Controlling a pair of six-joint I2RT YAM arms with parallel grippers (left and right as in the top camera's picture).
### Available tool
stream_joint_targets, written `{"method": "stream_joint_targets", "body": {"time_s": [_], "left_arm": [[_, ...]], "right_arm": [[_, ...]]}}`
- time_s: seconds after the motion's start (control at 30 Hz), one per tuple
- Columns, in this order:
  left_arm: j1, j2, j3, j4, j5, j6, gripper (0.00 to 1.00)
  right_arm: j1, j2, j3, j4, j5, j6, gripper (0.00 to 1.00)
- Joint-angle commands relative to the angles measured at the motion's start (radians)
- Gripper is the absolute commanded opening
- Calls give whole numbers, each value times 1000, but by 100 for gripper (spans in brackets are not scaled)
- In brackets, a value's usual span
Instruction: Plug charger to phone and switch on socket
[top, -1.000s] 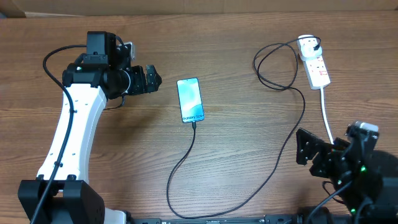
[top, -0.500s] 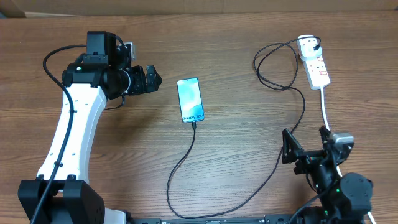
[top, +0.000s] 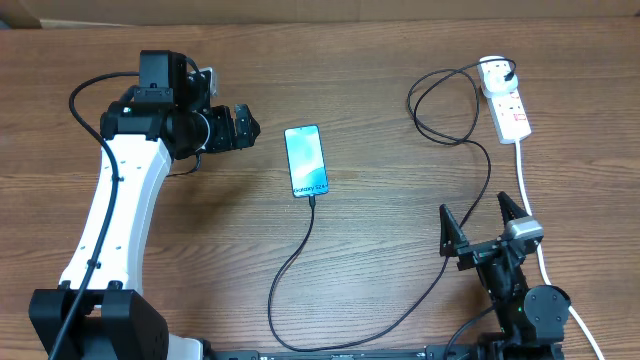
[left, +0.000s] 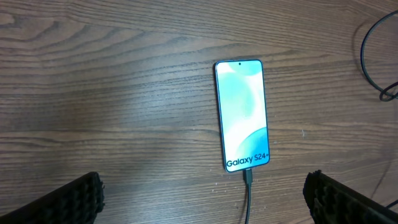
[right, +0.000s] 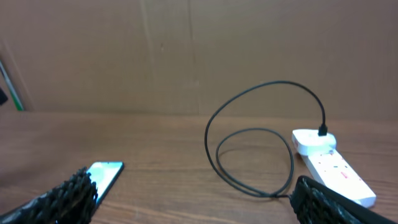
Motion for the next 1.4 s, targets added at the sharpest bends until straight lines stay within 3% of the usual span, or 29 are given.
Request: {"method": "stream_joint_targets", "body": {"time_s": [0.0, 0.2, 1.07, 1.37], "left_arm": [[-2, 9, 6, 0, 5, -3, 100], [-2, 9, 6, 0, 5, -3, 100], [-2, 9, 6, 0, 5, -3, 100], [-2, 9, 6, 0, 5, -3, 100]], "right_arm": [[5, -13, -40, 33, -22, -45, 100], [12, -13, -45, 12, -25, -124, 100], [12, -13, -44, -19, 162, -45, 100], [12, -13, -44, -19, 159, -142, 100]]}}
